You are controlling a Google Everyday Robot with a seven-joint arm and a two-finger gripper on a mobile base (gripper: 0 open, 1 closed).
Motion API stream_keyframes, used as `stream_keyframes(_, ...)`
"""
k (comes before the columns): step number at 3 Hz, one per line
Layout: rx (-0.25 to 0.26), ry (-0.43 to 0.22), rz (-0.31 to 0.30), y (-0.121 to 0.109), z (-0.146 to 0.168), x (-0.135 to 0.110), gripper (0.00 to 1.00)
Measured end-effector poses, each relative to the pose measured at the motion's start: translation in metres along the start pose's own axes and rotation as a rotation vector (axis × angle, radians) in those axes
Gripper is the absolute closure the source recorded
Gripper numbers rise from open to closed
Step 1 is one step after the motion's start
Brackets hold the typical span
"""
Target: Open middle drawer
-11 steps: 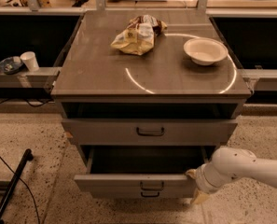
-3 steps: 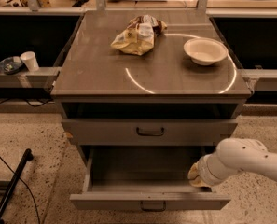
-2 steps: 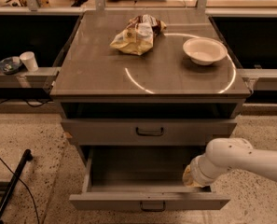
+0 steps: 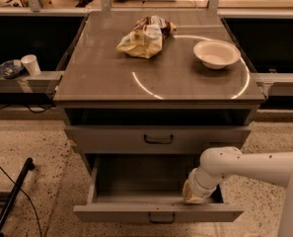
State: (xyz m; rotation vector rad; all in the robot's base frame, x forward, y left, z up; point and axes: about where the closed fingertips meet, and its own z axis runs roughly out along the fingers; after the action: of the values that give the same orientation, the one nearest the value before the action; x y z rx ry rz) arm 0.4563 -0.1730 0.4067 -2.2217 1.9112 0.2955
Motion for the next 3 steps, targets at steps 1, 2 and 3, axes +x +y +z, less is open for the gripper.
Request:
stream_keyframes(1, -0.037, -0.034, 0.01, 0.0, 0.017, 0.0, 1.0)
stream_keyframes(2, -0.073, -0.074, 0.021, 0.009, 0.028, 0.005, 1.0)
stream_keyframes(3, -0.112, -0.101, 0.03, 0.035, 0.03, 0.013, 1.0)
